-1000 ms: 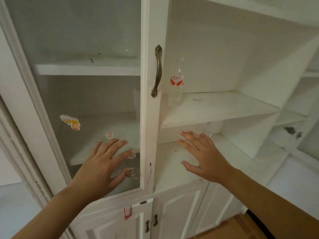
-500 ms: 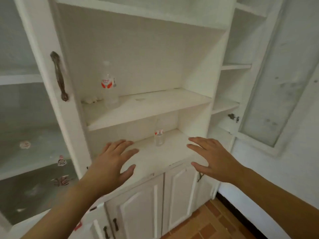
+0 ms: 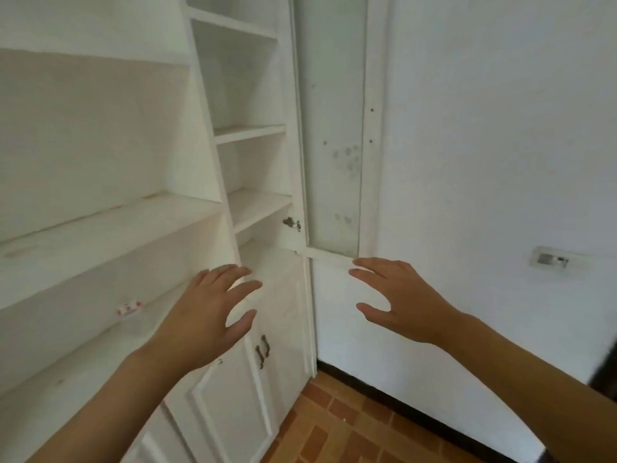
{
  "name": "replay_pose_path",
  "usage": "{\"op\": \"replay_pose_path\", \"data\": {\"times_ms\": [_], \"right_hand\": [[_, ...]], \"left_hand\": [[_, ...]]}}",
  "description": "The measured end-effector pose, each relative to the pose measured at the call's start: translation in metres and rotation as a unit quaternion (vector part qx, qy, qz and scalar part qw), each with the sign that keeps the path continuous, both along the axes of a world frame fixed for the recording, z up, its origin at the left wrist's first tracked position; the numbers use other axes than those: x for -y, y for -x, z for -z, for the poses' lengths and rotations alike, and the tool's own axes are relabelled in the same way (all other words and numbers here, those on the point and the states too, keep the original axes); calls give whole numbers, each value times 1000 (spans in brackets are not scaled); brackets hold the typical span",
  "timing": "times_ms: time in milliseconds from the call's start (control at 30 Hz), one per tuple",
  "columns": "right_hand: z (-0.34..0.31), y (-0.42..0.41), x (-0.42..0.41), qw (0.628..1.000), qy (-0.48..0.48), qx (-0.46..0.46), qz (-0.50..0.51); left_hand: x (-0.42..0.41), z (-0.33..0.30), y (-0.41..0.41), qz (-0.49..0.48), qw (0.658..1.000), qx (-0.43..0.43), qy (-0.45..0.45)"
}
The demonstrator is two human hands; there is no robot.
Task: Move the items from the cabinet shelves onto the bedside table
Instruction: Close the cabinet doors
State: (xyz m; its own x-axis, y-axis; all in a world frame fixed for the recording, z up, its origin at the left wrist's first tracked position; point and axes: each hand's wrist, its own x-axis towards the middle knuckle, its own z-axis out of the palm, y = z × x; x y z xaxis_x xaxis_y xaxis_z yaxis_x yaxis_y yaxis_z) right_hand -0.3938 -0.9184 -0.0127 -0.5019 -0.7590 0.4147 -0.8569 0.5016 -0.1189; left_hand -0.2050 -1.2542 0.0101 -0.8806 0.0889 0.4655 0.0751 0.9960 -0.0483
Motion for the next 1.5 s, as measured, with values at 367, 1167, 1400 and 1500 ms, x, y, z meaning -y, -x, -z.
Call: {"op": "replay_pose_path", "data": {"times_ms": [367,1167,1400,1500], "right_hand": [[22,110,-94,991,-12,21,133],[13,380,0,982,12,28,188],[-7,468,7,993,15,16,115],[-22,508,14,997,30,6,75]], "left_hand": [[-46,20,186,105,994,20,-12],[-24,30,516,78,997,9,-28],[-46,24,577,30,999,-1,-38],[-60,20,603,-26,999,-21,-43]]}}
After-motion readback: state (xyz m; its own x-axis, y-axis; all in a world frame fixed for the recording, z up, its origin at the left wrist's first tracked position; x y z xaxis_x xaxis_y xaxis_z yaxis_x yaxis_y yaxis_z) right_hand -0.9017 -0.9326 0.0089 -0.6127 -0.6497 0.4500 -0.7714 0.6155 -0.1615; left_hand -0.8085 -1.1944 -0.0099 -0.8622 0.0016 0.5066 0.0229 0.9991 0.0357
